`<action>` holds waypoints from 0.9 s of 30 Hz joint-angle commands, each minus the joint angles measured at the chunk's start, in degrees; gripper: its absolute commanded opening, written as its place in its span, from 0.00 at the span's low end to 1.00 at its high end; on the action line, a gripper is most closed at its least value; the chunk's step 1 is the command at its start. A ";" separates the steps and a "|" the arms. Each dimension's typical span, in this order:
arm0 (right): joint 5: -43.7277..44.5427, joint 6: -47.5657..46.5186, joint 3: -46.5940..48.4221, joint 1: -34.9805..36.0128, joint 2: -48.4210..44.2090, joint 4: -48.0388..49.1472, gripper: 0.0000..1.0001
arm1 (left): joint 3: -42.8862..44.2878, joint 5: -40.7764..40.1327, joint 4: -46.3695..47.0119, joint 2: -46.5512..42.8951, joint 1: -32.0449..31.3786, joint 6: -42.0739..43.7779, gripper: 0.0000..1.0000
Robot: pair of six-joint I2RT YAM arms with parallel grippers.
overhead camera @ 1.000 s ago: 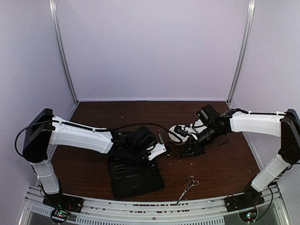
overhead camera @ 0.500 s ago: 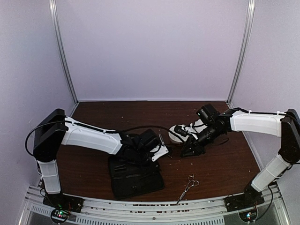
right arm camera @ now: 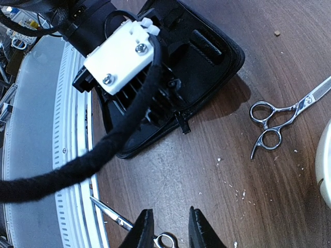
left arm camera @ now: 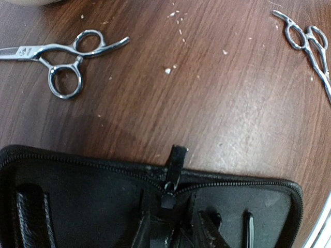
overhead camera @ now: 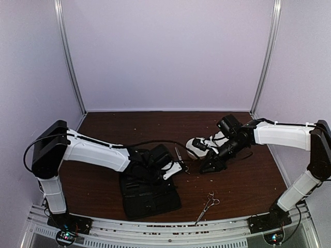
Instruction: Sort the hair-cutting tools
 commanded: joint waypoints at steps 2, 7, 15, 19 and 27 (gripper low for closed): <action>0.89 -0.77 1.73 0.20 0.58 -0.78 0.26 | -2.97 0.07 -1.85 -2.53 -0.20 -0.54 0.32; 0.79 -0.86 1.94 0.21 0.93 -1.07 0.26 | -4.19 -0.06 -2.47 -3.92 -0.28 -0.23 0.32; 0.86 -1.04 2.02 0.18 0.84 -1.23 0.26 | -5.14 -0.07 -4.23 -5.30 -0.68 0.97 0.32; 0.88 -1.03 2.07 0.19 0.82 -1.30 0.26 | -5.60 -0.15 -4.66 -5.70 -0.72 1.33 0.33; 1.05 -1.03 2.08 0.19 0.73 -1.43 0.26 | -6.55 0.00 -5.19 -6.11 -0.72 1.85 0.33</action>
